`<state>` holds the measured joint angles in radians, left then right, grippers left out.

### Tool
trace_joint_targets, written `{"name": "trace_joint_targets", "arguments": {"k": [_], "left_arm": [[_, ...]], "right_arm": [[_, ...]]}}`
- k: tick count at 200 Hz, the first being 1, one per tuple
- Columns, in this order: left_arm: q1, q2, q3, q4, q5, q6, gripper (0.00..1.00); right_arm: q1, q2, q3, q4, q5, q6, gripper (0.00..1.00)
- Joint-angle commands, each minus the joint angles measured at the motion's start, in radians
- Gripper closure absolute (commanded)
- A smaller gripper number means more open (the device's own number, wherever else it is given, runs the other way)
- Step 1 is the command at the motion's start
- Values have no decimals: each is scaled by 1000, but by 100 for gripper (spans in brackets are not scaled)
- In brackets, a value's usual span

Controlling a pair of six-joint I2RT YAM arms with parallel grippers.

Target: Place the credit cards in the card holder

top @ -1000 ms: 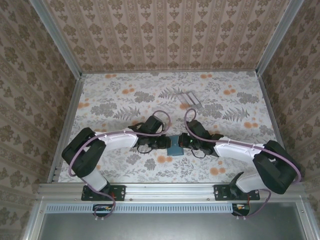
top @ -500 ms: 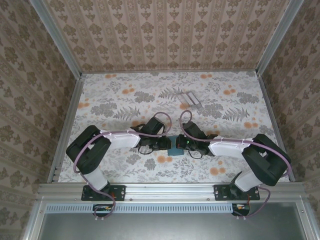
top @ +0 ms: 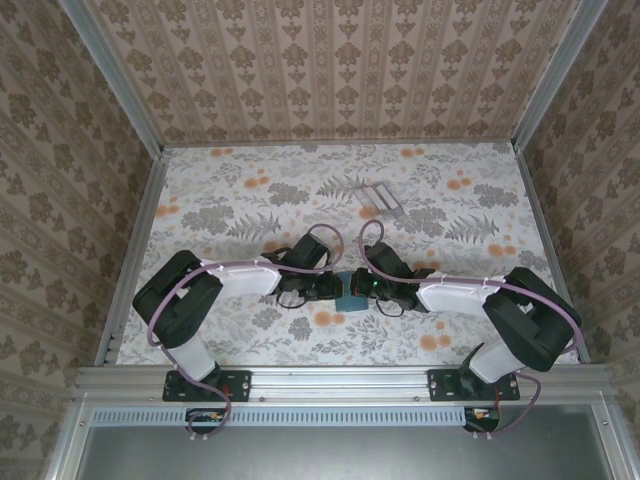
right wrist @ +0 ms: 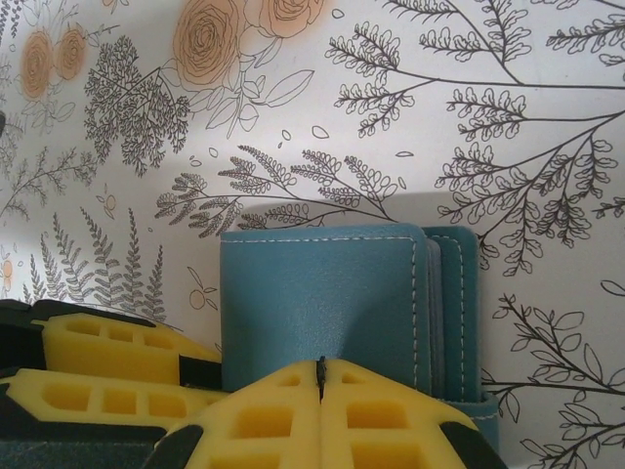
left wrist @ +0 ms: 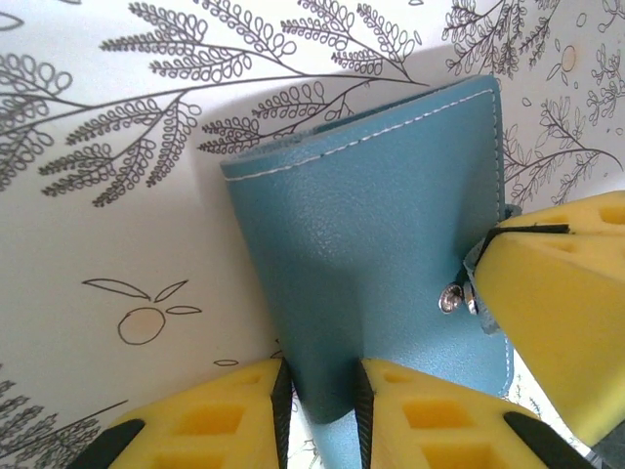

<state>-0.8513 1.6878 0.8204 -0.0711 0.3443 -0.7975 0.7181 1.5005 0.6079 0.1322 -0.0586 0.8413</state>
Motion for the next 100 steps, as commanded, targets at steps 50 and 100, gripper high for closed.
{"name": "trace_joint_targets", "arguments": {"k": [50, 100], "left_arm": [[-9, 18, 42, -28, -18, -12, 74], [-8, 12, 47, -38, -19, -9, 74]], "right_arm": [[0, 10, 20, 14, -22, -9, 100], [0, 62, -9, 34, -10, -27, 100]]}}
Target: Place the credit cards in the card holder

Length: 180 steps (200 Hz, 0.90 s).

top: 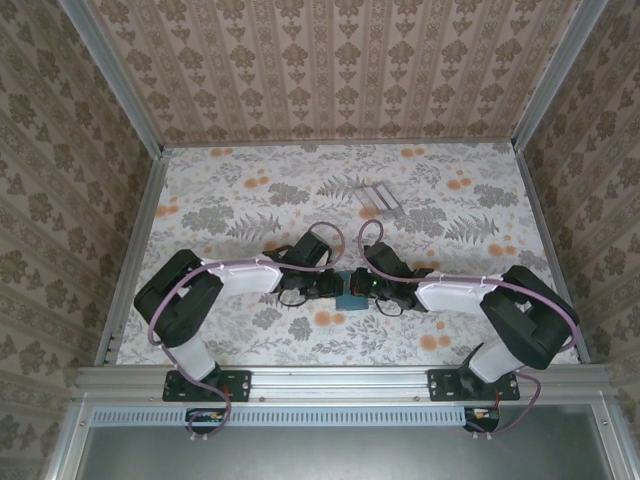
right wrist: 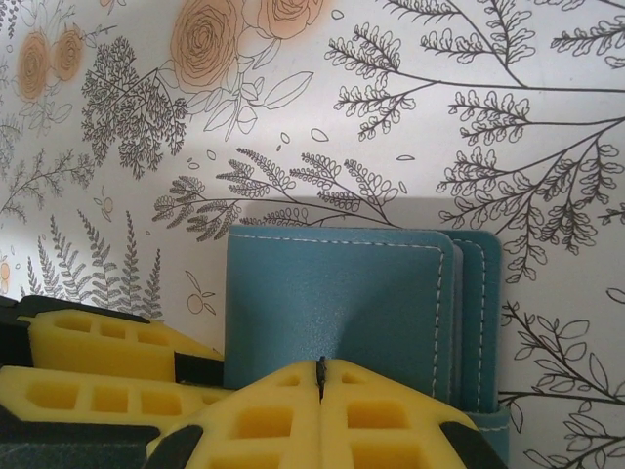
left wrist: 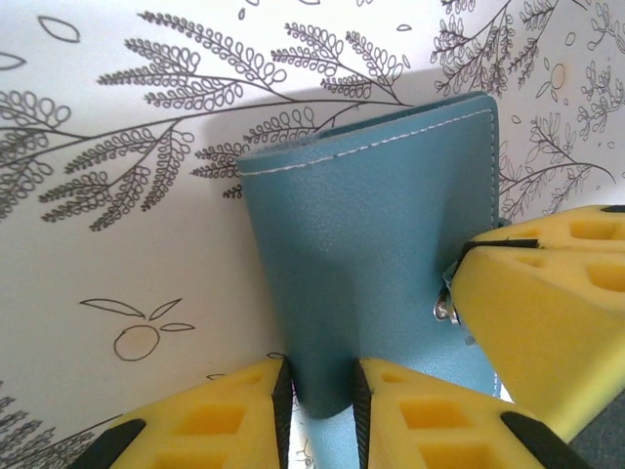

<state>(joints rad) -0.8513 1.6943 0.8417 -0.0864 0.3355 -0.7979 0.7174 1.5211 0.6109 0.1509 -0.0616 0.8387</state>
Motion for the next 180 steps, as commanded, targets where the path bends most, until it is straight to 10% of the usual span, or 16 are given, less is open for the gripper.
{"name": "trace_joint_targets", "arguments": {"k": [1, 106, 180], "left_arm": [[-8, 5, 25, -23, -10, -9, 74], [1, 17, -7, -15, -7, -59, 75], [46, 13, -56, 59, 41, -117, 76]], "right_arm": [[0, 43, -13, 17, -7, -25, 100], [78, 65, -166, 202, 78, -157, 100], [190, 199, -351, 649, 215, -460, 100]]}}
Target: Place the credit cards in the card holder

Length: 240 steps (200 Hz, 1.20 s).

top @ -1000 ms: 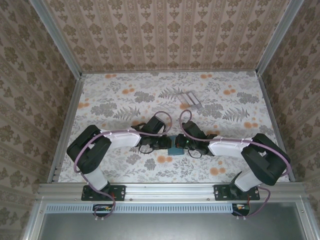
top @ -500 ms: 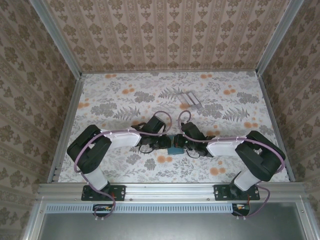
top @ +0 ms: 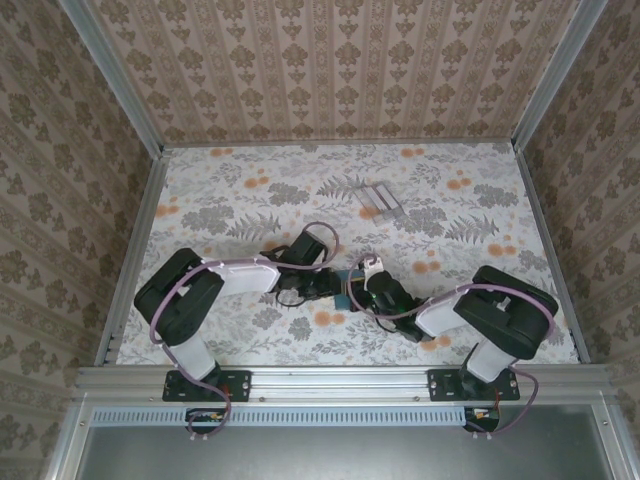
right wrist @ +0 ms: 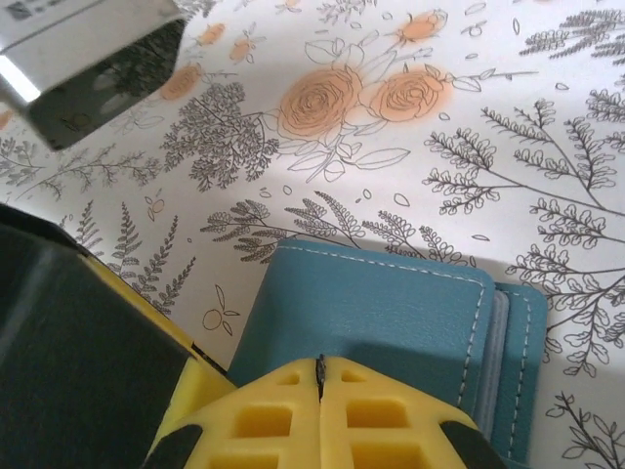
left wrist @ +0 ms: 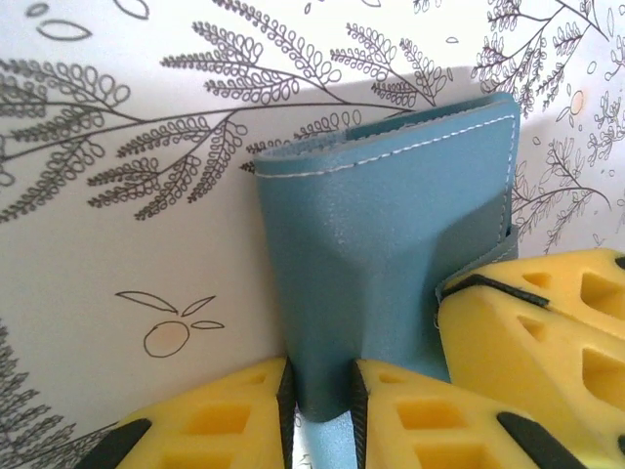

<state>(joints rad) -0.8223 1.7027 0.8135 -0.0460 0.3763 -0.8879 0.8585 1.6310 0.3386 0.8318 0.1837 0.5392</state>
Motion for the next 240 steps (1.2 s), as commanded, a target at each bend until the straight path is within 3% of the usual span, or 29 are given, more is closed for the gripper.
{"name": "trace_joint_targets", "arguments": {"k": [1, 17, 68, 99, 158, 196, 206, 212, 222, 228, 233, 240], "left_arm": [[18, 4, -28, 19, 0, -27, 76], [31, -8, -34, 16, 1, -26, 76], [71, -58, -60, 0, -2, -19, 76], [97, -102, -70, -6, -6, 4, 76], [169, -322, -23, -240, -205, 149, 67], [239, -476, 54, -413, -398, 268, 48], [238, -512, 79, -459, -490, 309, 45], [236, -535, 93, -481, -545, 336, 36], [229, -571, 105, -495, -621, 393, 25], [223, -594, 103, -492, -661, 418, 2], [218, -613, 97, -489, -698, 424, 0], [213, -640, 85, -473, -744, 436, 0]], "right_arm": [[50, 92, -79, -29, -30, -171, 100], [88, 147, -81, 19, 0, -244, 100], [116, 294, -151, 230, 27, -239, 100], [116, 258, -95, 112, -40, -226, 100], [55, -70, 111, -319, -64, -216, 66], [32, -301, 238, -467, -28, -238, 47], [21, -368, 254, -494, 3, -241, 31], [14, -409, 261, -511, 30, -243, 21], [2, -477, 268, -537, 83, -248, 13], [-11, -516, 270, -554, 115, -252, 8], [-23, -545, 270, -566, 141, -255, 1], [-43, -583, 270, -579, 166, -268, 0]]}}
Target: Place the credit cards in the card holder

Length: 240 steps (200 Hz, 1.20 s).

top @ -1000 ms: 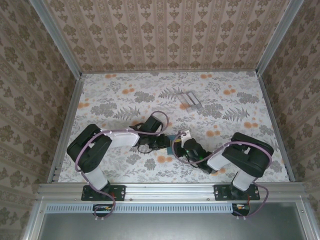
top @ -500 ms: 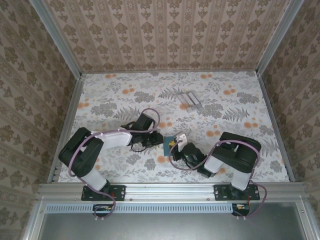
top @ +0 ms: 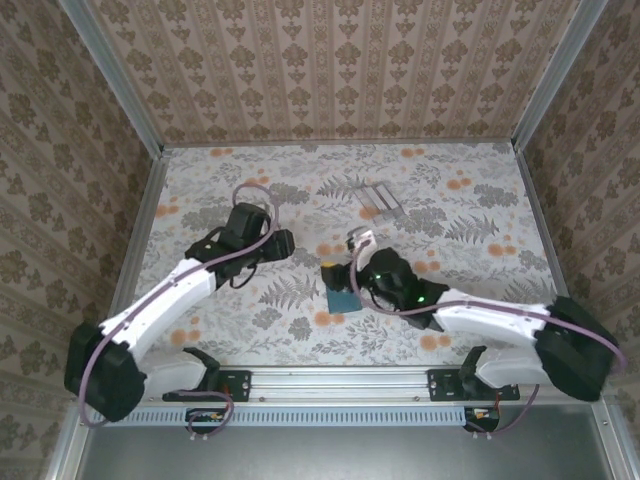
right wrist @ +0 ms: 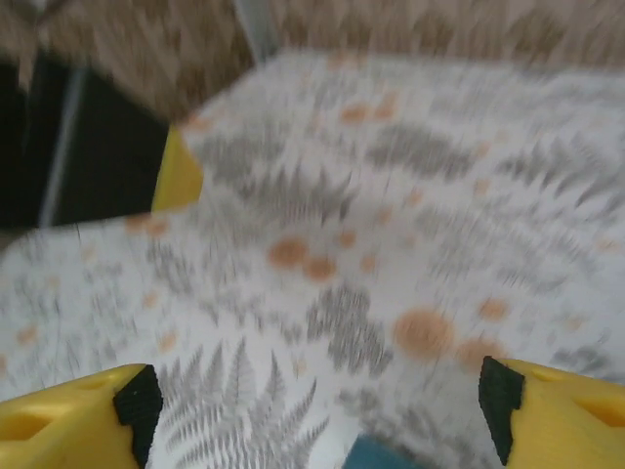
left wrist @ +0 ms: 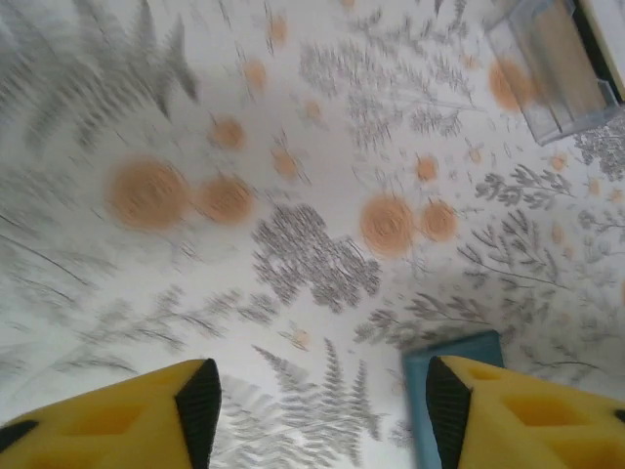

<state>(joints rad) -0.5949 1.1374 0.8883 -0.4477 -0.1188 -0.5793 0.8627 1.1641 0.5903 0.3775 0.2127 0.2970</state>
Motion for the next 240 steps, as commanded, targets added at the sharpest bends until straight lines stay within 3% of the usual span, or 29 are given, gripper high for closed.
{"name": "trace_joint_targets", "arguments": {"k": [1, 30, 60, 69, 84, 107, 116, 136, 167, 203, 222, 230, 240], "left_arm": [[-15, -79, 7, -68, -255, 130, 0], [-18, -187, -123, 87, -451, 202, 0], [-25, -259, -353, 486, -284, 547, 0], [-30, -266, -398, 556, -289, 624, 0], [-32, -263, -464, 649, -349, 730, 0], [-9, -185, -583, 913, -402, 939, 0], [38, -146, -599, 955, -385, 934, 0], [175, -89, -626, 1017, -226, 857, 0], [297, 5, -677, 1207, -161, 806, 0], [340, 203, -646, 1427, -131, 808, 0], [354, 333, -589, 1478, -173, 823, 0], [360, 341, -591, 1495, -221, 797, 0], [402, 324, -609, 1490, -168, 758, 0]], "right_arm": [[-51, -120, 18, -125, 139, -30, 0], [-145, -249, -26, -134, 160, -179, 0], [-203, -379, -251, 183, 186, -436, 0], [-232, -412, -291, 212, 216, -458, 0], [-304, -450, -294, 102, 283, -411, 0], [-429, -462, -376, 147, 217, -387, 0], [-471, -457, -418, 202, 180, -392, 0], [-542, -424, -482, 300, 114, -398, 0], [-667, -268, -509, 395, 21, -343, 0], [-732, -45, -476, 583, -61, -329, 0], [-760, 93, -440, 703, -89, -321, 0], [-767, 142, -418, 709, -91, -329, 0], [-780, 208, -395, 748, -99, -328, 0]]}}
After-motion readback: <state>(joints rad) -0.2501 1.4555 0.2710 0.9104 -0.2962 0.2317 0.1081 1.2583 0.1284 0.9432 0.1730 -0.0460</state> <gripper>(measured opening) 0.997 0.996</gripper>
